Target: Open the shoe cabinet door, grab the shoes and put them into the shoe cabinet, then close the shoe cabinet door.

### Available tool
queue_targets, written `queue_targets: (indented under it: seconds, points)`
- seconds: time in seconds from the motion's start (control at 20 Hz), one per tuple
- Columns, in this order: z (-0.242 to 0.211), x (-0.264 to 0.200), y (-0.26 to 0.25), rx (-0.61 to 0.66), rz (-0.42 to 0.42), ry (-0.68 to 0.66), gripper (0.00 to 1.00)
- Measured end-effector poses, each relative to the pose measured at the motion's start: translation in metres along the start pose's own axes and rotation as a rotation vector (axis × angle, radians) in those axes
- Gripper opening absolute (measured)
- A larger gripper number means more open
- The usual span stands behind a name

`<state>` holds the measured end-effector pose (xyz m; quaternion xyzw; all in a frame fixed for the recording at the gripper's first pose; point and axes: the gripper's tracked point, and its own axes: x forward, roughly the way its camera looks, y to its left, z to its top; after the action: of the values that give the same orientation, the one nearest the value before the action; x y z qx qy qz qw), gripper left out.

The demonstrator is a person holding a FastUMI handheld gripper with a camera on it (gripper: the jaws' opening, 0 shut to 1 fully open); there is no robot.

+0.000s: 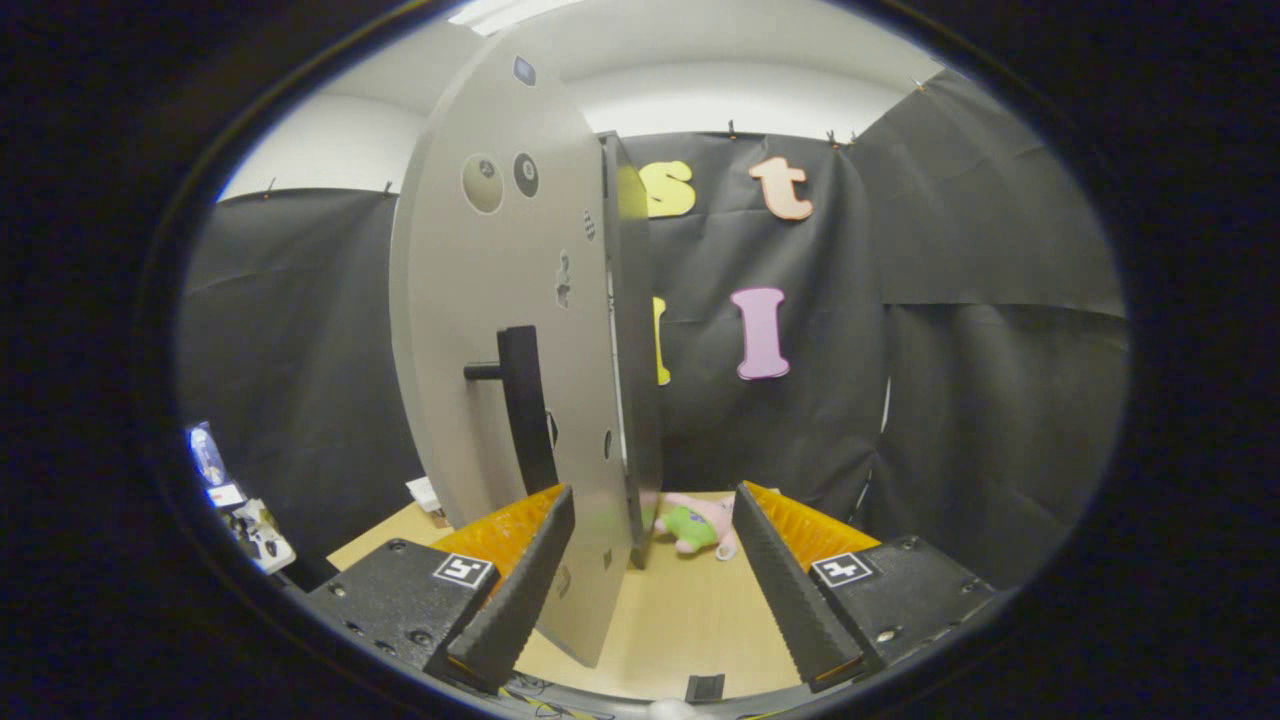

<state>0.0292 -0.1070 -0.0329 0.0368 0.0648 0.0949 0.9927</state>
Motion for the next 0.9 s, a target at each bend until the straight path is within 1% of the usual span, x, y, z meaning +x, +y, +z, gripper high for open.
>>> queue_targets:
  seconds: [0.2, 0.25, 0.3, 0.4, 0.5, 0.6, 0.75, 0.9]
  points:
    - [0.003, 0.011, 0.004, -0.004, 0.033, 0.019, 1.0]
    - [0.003, 0.01, 0.008, -0.01, 0.032, 0.027, 1.0]
    - [0.005, 0.011, 0.01, -0.035, 0.025, 0.029, 0.97]
    - [0.009, 0.012, 0.017, -0.085, 0.002, 0.018, 0.97]
    - [0.006, 0.014, 0.041, -0.1, 0.001, 0.019, 0.97]
    - [-0.002, 0.014, 0.07, -0.074, 0.018, 0.029, 0.97]
    - [-0.003, 0.026, 0.107, -0.045, 0.038, 0.029, 0.97]
    - [-0.002, 0.044, 0.143, -0.049, 0.035, 0.019, 0.97]
